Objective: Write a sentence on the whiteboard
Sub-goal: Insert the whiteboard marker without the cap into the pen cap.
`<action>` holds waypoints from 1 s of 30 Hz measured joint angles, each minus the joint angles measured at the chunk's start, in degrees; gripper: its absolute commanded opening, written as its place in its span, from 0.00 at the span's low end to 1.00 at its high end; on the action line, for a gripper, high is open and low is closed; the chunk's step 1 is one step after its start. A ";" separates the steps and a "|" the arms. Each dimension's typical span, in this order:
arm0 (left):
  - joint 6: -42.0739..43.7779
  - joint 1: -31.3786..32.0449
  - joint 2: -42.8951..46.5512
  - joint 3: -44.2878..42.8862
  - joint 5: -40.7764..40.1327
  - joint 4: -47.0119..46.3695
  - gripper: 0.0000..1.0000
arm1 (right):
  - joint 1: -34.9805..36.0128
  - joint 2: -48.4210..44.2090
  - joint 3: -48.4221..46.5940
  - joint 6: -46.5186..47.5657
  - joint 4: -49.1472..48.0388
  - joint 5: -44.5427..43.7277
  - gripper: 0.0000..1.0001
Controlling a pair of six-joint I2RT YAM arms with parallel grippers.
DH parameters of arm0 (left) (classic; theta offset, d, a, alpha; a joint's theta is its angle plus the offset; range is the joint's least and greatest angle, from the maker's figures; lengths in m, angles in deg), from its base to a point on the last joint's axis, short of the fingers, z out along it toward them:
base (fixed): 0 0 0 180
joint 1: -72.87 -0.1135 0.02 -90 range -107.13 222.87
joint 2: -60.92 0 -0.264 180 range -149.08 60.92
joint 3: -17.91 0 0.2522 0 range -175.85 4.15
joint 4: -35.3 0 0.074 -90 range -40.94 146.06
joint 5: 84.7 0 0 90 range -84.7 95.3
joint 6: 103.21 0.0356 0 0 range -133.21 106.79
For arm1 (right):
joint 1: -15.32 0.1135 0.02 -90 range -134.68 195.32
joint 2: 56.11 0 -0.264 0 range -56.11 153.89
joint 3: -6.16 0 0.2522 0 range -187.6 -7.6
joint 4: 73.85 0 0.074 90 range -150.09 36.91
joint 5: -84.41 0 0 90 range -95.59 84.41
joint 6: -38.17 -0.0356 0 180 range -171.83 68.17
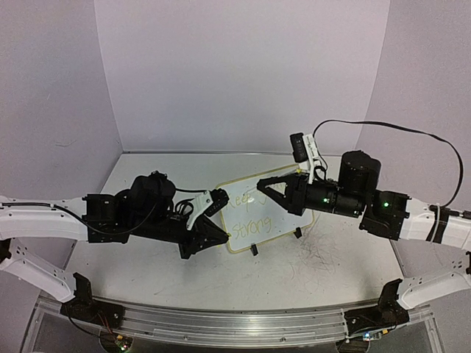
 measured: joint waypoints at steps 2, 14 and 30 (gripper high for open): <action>0.49 0.00 0.00 -0.15 -0.12 -0.41 0.00 | 0.15 1.33 -0.07 0.38 -0.16 1.66 0.00; 0.60 0.00 1.16 -0.17 -1.77 -2.34 0.00 | 3.94 4.42 -0.07 0.86 0.59 5.56 0.00; 0.60 0.00 1.16 -0.17 -1.77 -2.36 0.00 | 3.94 5.08 -0.03 0.86 2.30 5.43 0.00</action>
